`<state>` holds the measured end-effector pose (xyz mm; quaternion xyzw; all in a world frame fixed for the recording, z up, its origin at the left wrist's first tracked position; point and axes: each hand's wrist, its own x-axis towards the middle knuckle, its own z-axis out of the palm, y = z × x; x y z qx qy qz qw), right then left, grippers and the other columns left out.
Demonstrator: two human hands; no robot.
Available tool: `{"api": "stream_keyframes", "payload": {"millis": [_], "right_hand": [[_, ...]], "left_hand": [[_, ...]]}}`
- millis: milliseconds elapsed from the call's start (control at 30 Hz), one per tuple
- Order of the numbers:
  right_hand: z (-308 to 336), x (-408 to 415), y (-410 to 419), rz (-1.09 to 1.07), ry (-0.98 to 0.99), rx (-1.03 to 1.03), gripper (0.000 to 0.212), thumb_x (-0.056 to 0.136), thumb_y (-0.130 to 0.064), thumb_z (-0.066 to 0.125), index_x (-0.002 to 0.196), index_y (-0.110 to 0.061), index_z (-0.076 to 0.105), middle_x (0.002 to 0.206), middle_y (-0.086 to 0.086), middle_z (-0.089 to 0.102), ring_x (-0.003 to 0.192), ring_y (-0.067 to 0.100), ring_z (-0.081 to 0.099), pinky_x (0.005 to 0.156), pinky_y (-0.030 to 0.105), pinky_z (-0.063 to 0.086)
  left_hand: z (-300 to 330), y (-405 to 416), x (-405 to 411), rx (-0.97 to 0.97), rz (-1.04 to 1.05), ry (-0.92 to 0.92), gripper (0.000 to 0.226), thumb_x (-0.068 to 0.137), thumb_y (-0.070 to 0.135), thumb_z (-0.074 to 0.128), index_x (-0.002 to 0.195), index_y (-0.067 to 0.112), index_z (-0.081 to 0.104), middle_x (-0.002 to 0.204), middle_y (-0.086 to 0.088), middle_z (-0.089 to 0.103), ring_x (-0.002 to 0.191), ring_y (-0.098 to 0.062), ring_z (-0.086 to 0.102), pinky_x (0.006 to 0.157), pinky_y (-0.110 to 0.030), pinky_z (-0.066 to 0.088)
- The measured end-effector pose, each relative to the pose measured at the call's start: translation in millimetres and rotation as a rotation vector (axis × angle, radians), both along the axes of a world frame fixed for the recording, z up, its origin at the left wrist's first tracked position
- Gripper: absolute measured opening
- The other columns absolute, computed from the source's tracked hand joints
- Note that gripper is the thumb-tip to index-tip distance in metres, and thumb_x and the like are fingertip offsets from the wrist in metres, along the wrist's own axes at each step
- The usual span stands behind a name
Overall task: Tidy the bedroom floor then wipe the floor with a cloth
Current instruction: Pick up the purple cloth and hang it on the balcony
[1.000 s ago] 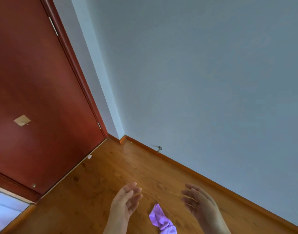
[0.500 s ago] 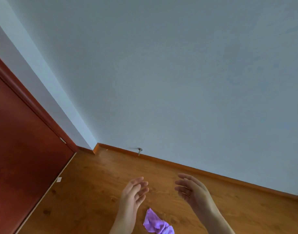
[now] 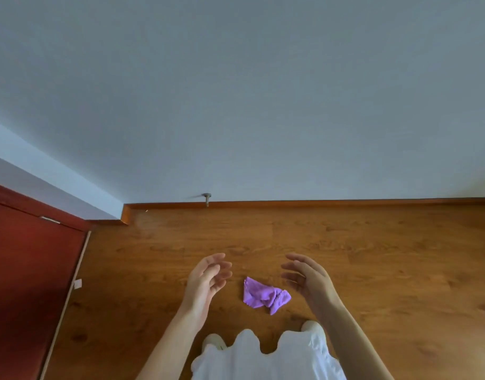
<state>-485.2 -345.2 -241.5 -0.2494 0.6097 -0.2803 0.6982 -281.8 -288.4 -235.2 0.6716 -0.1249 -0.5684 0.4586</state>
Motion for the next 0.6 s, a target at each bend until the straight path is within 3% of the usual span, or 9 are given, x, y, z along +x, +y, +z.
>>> {"api": "stream_keyframes", "payload": {"millis": [467, 600], "right_hand": [[-226.7, -13.2, -5.8, -0.091, 0.090, 0.275, 0.018, 0.092, 0.001, 0.046, 0.093, -0.008, 0.062, 0.072, 0.005, 0.067, 0.058, 0.013, 0.064, 0.054, 0.021, 0.049], [-302.7, -12.6, 1.9, -0.035, 0.179, 0.389, 0.019, 0.090, 0.001, 0.045, 0.089, -0.010, 0.061, 0.074, 0.006, 0.064, 0.063, 0.017, 0.060, 0.059, 0.024, 0.047]], "left_hand": [[-222.8, -13.5, -15.1, 0.243, -0.066, 0.040, 0.022, 0.096, 0.005, 0.041, 0.102, 0.013, 0.060, 0.096, -0.007, 0.067, 0.089, -0.019, 0.064, 0.083, -0.028, 0.047], [-292.7, -2.6, -23.5, 0.361, -0.127, 0.016, 0.023, 0.094, 0.003, 0.041, 0.102, 0.014, 0.060, 0.098, -0.006, 0.067, 0.090, -0.018, 0.065, 0.085, -0.029, 0.046]]}}
